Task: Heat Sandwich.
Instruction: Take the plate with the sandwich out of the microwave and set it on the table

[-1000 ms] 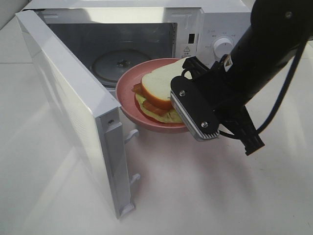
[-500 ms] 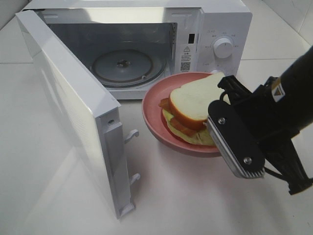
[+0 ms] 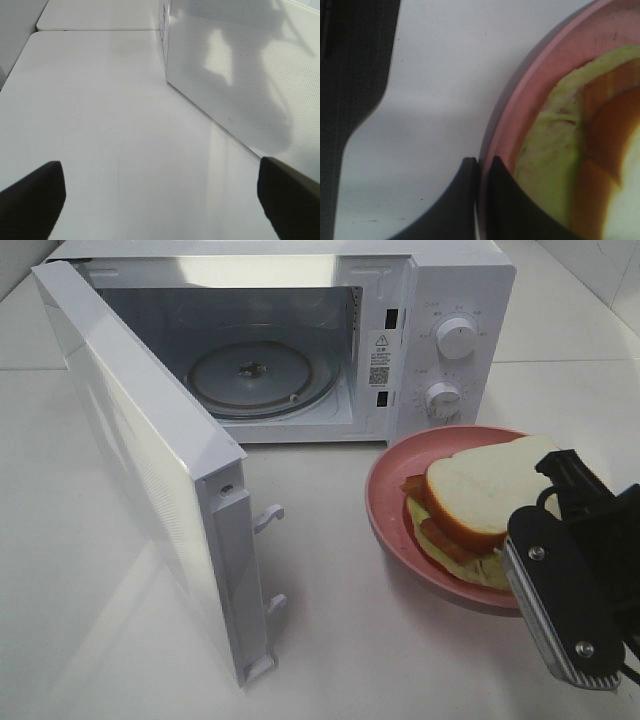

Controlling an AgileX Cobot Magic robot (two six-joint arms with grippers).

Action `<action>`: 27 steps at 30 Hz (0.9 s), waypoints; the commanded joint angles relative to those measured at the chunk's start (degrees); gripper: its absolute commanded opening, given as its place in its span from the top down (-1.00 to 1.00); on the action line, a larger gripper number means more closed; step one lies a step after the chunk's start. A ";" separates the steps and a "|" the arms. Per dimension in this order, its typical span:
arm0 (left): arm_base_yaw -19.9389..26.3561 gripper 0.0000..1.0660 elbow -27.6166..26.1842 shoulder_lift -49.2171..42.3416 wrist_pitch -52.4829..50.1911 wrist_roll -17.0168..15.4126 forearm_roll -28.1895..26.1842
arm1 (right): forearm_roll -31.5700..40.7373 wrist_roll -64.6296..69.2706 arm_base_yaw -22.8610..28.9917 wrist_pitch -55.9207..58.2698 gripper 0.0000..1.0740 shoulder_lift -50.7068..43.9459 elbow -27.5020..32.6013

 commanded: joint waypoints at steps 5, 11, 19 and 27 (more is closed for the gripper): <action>0.06 -0.86 0.17 -1.60 -0.46 -0.29 0.17 | -7.73 17.70 -0.17 -0.52 0.99 -3.50 3.15; 0.06 -0.86 0.17 -1.60 -0.46 -0.29 0.17 | -12.66 30.83 -0.17 1.78 0.99 -3.50 3.72; 0.06 -0.86 0.17 -1.60 -0.46 -0.29 0.17 | -20.86 53.63 -0.17 4.87 0.99 -3.50 3.67; 0.06 -0.86 0.17 -1.60 -0.46 -0.29 0.17 | -25.27 68.41 -0.17 8.42 0.99 -3.50 3.67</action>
